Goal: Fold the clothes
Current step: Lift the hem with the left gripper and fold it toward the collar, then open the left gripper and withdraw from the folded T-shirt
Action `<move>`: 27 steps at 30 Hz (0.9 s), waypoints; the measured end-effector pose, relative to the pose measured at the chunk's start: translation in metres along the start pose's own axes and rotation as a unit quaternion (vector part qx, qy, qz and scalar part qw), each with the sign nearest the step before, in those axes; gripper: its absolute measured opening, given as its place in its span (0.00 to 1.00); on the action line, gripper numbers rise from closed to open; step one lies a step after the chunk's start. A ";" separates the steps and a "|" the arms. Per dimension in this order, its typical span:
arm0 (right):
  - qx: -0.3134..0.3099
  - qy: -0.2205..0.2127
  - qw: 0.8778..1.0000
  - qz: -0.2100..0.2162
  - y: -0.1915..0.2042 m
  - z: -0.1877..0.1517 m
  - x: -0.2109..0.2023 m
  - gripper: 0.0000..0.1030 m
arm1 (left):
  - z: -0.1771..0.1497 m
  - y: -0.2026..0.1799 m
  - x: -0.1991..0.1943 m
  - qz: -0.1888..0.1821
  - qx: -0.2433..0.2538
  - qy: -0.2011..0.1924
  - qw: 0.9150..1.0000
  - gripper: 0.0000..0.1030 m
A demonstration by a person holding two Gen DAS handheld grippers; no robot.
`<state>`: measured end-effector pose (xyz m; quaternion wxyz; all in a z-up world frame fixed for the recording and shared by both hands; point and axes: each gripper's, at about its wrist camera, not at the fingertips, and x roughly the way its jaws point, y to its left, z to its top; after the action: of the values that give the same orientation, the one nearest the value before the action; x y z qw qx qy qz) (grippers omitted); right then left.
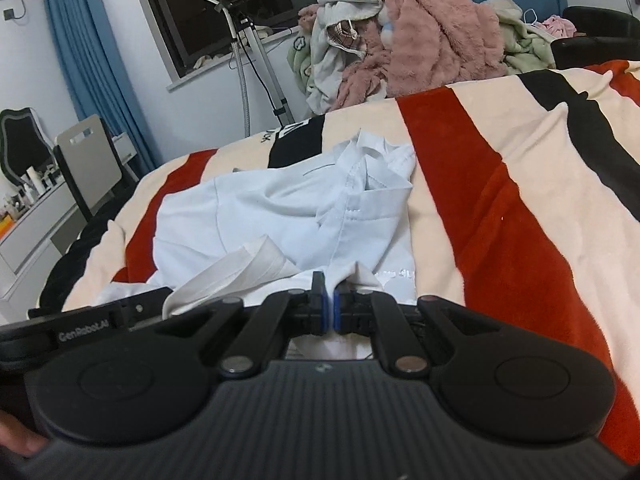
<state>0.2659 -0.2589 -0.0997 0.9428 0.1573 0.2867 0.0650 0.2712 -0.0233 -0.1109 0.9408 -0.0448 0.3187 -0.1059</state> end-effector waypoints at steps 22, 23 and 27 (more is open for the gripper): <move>-0.086 -0.103 0.990 -0.034 0.045 -0.010 -0.132 0.83 | -0.024 -0.023 -0.159 0.025 0.048 -0.077 0.996 0.99; -0.087 -0.105 0.990 -0.032 0.046 -0.011 -0.136 0.83 | -0.028 -0.023 -0.165 0.024 0.048 -0.077 0.996 0.99; -0.087 -0.113 0.989 -0.024 0.049 -0.014 -0.147 0.83 | -0.042 -0.022 -0.182 0.016 0.038 -0.068 0.997 0.99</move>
<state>0.1345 -0.2406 -0.0178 0.9806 0.0743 0.1749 0.0486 0.1005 -0.0040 -0.0334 0.9630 -0.0109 0.2502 -0.0994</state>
